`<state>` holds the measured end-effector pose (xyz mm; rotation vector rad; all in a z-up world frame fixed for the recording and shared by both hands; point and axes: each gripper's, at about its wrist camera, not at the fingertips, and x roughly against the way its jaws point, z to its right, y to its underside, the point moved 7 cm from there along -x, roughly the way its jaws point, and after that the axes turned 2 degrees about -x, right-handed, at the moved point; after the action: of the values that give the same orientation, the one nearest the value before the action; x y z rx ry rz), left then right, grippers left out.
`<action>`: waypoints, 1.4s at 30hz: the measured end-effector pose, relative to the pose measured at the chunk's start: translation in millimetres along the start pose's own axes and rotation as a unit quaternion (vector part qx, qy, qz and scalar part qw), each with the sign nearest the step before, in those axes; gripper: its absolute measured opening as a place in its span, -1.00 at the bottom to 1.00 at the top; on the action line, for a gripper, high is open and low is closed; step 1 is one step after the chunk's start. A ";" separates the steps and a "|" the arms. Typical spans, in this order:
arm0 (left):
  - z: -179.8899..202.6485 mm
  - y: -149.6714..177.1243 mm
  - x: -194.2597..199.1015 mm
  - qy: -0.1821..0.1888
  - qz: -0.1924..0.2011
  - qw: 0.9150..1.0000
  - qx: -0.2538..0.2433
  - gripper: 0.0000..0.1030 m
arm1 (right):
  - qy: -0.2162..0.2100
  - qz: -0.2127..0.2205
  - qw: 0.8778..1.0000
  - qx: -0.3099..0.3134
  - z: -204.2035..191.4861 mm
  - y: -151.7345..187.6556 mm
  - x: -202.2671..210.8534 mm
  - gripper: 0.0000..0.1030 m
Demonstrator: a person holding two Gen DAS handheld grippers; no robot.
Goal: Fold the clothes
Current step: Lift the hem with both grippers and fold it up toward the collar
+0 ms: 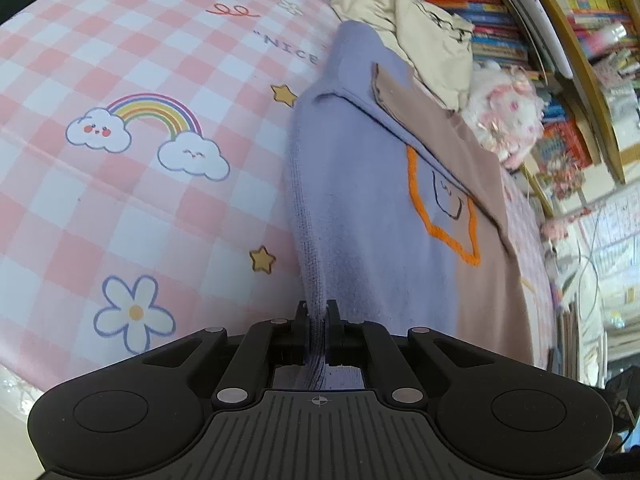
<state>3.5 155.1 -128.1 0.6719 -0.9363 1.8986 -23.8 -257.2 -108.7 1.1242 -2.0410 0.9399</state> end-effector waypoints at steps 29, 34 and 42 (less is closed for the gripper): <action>51.5 -77.0 47.9 0.183 0.129 0.973 0.047 -0.92 | -0.218 0.080 0.969 -0.087 -42.0 -73.5 71.4 -0.86; 63.5 -119.1 46.6 0.192 0.176 0.964 0.058 -0.92 | -0.242 0.134 0.955 -0.107 -48.2 -119.2 73.6 -0.86; 76.3 -163.4 26.8 0.181 0.182 0.965 0.053 -0.92 | -0.260 0.179 0.934 -0.166 -42.4 -162.8 52.8 -0.86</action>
<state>141.9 157.7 -9.5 0.2028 -0.7621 2.3091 103.0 -308.5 2.6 0.8886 -2.7787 0.4410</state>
